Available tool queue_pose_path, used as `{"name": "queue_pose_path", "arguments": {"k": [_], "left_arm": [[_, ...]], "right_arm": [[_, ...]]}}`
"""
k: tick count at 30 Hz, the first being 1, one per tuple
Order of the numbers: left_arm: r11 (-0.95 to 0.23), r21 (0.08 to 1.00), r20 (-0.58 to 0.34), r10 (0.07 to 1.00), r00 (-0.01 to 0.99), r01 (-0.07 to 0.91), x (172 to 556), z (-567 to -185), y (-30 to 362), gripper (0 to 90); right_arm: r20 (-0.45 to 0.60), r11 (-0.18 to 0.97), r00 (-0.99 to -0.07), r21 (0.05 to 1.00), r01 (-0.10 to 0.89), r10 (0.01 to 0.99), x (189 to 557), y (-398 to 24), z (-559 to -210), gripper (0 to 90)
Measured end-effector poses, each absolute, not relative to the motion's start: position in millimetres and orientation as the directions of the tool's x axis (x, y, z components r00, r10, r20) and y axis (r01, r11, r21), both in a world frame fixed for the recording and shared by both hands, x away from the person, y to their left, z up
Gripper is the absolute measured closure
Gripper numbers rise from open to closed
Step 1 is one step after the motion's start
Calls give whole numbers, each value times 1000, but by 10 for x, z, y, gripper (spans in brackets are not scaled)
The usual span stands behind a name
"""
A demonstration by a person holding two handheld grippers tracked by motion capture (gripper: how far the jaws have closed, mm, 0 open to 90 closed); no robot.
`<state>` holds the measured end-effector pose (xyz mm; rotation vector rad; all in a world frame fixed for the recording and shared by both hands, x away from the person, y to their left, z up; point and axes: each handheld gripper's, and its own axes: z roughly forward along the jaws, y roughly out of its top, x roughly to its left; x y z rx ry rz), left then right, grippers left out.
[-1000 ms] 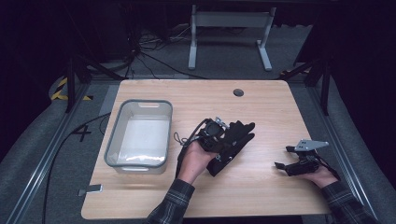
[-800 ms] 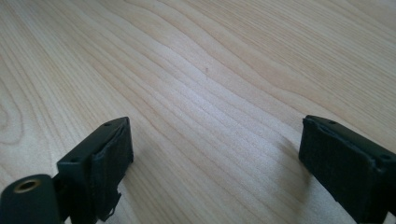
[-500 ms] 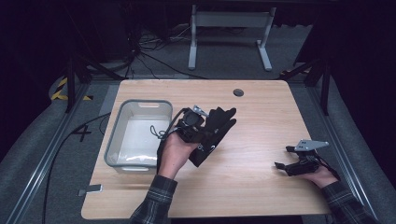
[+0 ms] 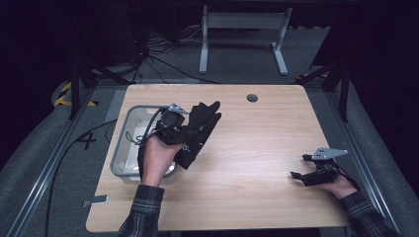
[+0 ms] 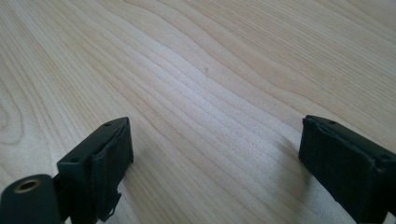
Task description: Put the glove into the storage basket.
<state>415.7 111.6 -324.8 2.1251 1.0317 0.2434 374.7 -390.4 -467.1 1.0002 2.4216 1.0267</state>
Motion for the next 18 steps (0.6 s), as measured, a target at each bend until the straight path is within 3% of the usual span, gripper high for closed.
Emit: {"name": "queue_pose_path", "arguments": {"k": [18], "left_arm": [[-275, 669, -176, 844, 507, 690, 4264, -3458, 1910, 708]], "right_arm": [[-25, 495, -701, 726, 478, 713, 3747, -3904, -4671, 105]]}}
